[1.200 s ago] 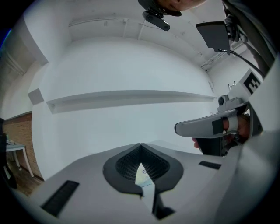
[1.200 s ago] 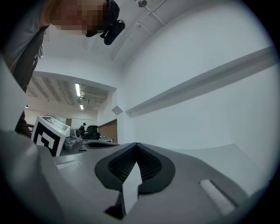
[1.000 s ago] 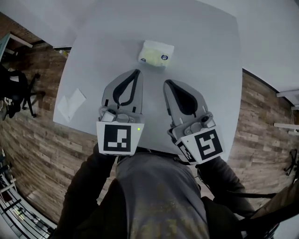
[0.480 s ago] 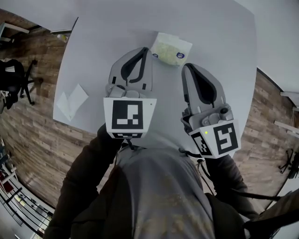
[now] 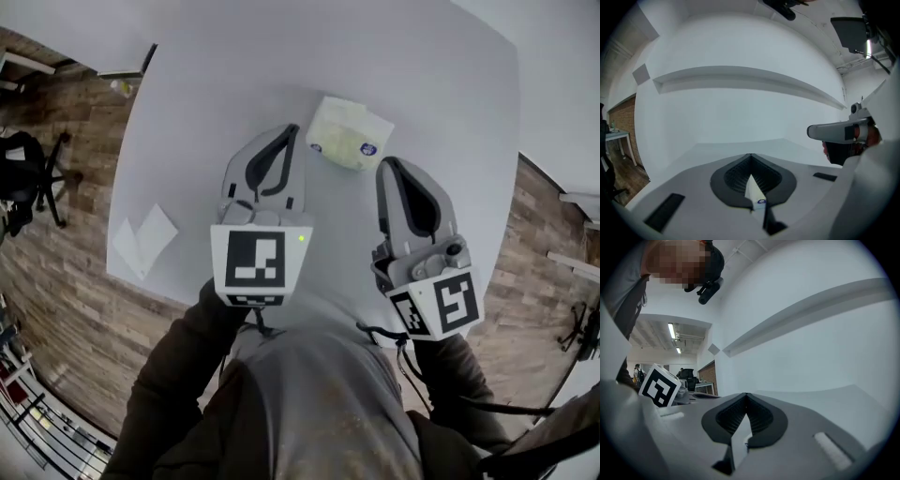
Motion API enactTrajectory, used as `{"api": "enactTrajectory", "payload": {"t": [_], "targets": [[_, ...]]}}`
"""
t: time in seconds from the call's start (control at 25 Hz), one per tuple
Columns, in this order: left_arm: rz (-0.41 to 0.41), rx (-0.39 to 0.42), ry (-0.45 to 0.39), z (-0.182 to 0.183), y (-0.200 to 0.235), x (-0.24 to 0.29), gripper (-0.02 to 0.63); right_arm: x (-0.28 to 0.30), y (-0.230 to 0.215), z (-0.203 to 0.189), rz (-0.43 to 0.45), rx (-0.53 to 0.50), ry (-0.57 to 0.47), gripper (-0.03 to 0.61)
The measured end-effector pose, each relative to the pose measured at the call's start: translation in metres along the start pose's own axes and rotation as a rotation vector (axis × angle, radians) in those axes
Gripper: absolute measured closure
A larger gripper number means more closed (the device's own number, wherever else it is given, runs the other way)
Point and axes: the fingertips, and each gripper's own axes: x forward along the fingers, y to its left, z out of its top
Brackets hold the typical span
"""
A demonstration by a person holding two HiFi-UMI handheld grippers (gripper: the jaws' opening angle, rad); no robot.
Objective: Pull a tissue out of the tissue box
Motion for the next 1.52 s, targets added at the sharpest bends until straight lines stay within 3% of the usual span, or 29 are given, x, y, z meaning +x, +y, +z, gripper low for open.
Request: {"api": "enactTrajectory", "payload": {"t": [0.16,0.64,1.0,1.52], "targets": [[-0.023,-0.031,0.012,-0.002,-0.002,0.023,0.615,0.013,-0.026,-0.005,0.001,0.008,0.008,0.575],[-0.1,-0.08,0.133,-0.058,-0.025,0.098,0.615,0.048,-0.104,-0.052,0.059,-0.019,0.137,0.421],[-0.139,-0.084,0.207,-0.084,-0.036,0.107,0.615,0.066,-0.116,-0.09,0.148,0.047,0.209,0.414],[-0.145,-0.077,0.225,-0.095,-0.037,0.112,0.615,0.07,-0.131,-0.124,0.159,0.101,0.287,0.412]]}}
